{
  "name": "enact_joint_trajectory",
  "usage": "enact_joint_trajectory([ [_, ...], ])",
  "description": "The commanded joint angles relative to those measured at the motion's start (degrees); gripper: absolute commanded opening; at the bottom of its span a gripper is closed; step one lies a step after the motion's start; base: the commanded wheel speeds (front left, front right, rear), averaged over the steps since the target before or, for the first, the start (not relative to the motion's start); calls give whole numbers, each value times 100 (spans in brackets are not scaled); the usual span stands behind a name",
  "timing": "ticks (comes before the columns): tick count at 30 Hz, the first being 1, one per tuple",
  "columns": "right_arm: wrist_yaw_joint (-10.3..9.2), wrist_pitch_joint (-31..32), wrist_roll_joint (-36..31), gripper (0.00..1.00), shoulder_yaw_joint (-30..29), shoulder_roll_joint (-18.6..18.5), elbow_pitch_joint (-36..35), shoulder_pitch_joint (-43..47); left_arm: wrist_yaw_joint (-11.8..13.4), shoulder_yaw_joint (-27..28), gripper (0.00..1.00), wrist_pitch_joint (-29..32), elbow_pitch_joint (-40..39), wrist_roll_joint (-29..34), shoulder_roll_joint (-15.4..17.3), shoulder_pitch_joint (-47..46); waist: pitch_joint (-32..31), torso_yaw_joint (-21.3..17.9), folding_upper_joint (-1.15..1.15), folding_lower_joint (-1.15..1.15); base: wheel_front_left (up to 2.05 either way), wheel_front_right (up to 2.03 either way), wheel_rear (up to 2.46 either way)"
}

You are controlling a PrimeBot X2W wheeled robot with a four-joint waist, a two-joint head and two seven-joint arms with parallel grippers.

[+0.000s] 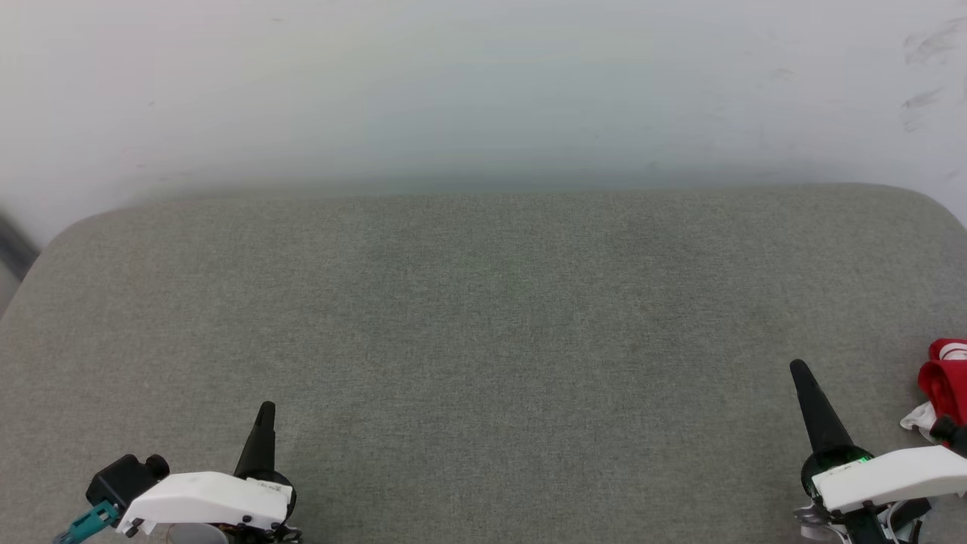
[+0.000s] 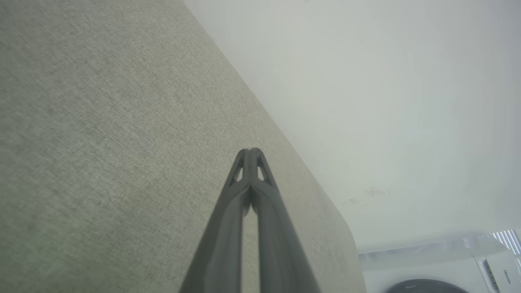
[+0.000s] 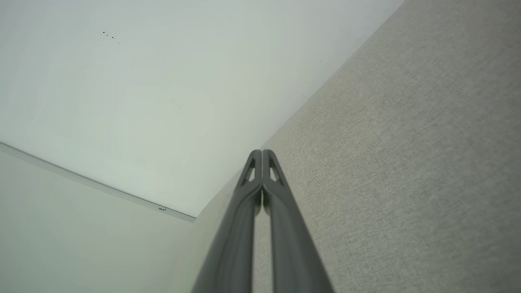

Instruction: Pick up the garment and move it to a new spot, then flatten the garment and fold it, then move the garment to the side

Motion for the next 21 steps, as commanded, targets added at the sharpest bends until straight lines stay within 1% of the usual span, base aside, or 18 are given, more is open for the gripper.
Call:
enact_joint_trajectory([
  [1,0,10,232,0,-29,18,-1,-147,-63,76,0,61,-31,-191,-11,-141,2,2,0,0,0,0,0],
  [21,-1,87,1381,0,-110,70,231,-304,-300,337,0,368,34,-1163,-168,-284,19,18,0,-1,0,0,0],
])
